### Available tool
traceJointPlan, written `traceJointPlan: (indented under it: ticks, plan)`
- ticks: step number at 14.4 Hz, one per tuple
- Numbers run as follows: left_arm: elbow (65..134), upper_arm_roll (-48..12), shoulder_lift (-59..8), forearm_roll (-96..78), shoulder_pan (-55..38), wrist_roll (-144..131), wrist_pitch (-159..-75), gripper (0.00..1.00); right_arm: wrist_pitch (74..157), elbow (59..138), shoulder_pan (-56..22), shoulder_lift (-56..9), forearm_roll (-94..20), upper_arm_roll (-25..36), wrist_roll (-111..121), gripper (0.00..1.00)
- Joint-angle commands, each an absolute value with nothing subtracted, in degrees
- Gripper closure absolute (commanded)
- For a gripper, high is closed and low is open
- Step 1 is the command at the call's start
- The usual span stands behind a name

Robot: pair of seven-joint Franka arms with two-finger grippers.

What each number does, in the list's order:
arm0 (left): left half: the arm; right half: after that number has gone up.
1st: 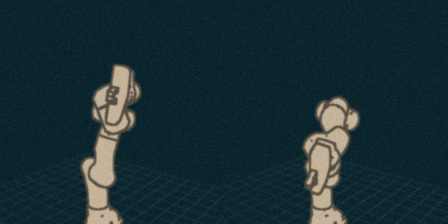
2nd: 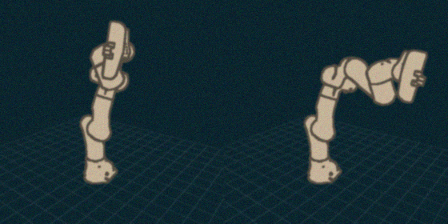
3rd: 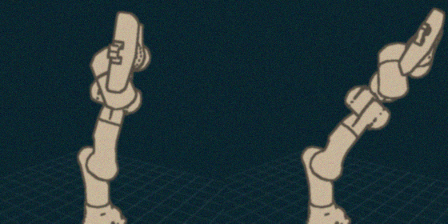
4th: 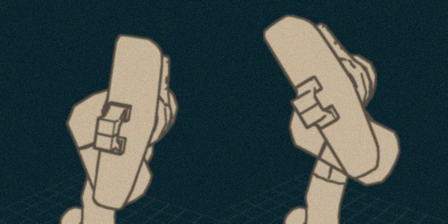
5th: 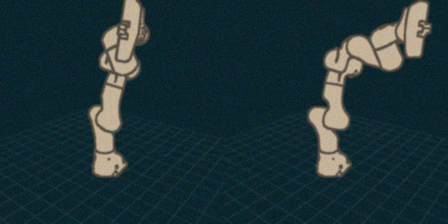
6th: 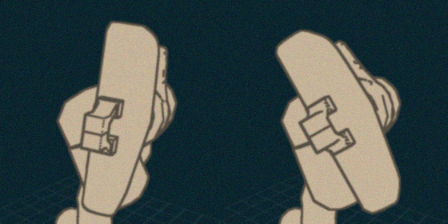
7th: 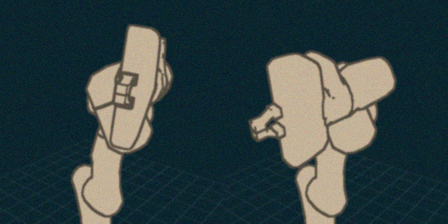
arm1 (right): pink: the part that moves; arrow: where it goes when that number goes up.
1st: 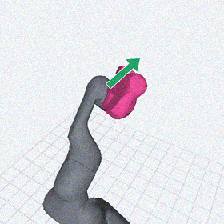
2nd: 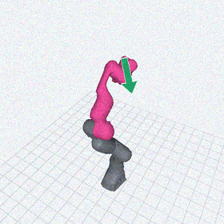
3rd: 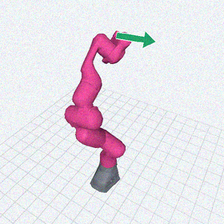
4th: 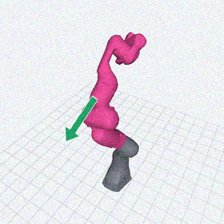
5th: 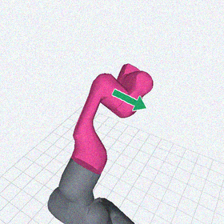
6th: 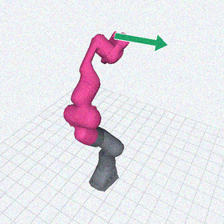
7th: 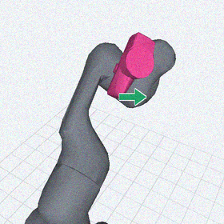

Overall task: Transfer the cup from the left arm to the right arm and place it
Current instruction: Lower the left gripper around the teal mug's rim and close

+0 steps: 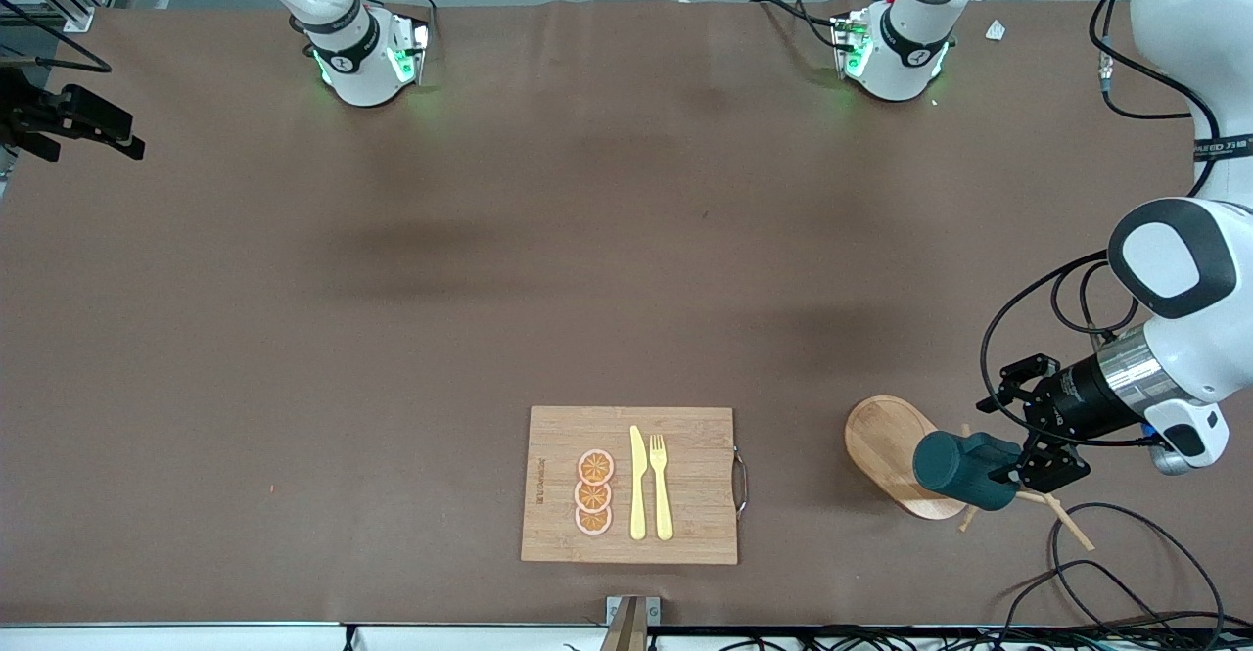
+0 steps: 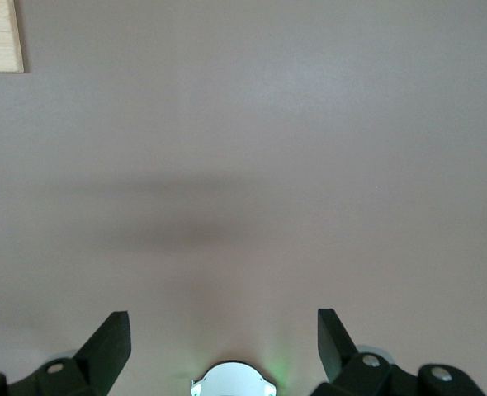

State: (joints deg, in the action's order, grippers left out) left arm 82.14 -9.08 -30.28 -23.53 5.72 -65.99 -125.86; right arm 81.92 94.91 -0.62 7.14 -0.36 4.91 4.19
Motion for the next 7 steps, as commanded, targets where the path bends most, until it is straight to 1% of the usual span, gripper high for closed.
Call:
traceJointPlan:
  ticks: [1,7]
  plan:
    - [82.35,-9.14,-30.93,-24.26,5.45,-65.92,-128.31,0.00,82.27,96.33,-0.79,8.70,0.18,4.92,4.57,0.00]
    - [82.18,-9.14,-33.22,-24.08,5.01,-65.83,-131.65,0.00,82.27,96.33,-0.70,8.70,0.18,4.92,4.57,0.00]
